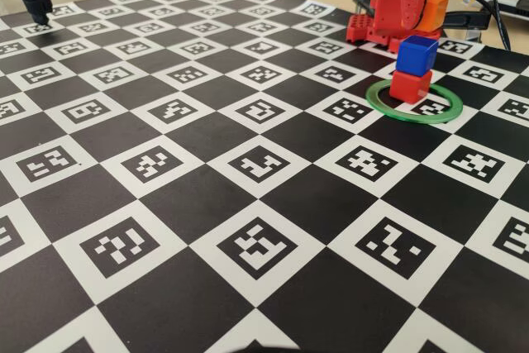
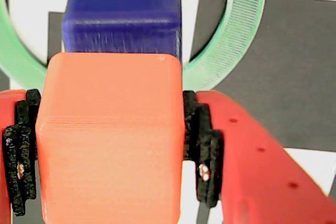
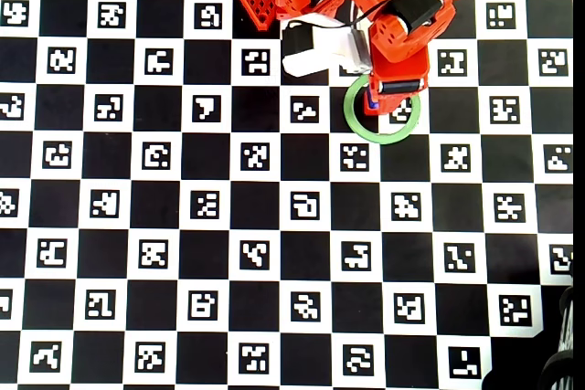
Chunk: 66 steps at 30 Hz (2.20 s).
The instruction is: Grab the red cube then put it in the green circle then put the blue cube on top and finally the orange cube on top
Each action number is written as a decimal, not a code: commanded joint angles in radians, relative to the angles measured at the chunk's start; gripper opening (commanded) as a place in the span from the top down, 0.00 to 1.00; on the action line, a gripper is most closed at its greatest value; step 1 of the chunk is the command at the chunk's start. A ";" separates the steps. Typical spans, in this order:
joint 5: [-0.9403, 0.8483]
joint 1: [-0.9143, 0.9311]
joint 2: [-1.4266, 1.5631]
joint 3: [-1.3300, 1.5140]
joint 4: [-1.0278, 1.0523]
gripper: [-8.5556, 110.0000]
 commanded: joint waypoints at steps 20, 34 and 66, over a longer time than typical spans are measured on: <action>-0.035 -0.009 0.049 0.018 -0.025 0.88; -0.067 0.028 0.055 0.041 -0.044 0.88; -0.069 0.032 0.060 0.057 -0.064 0.88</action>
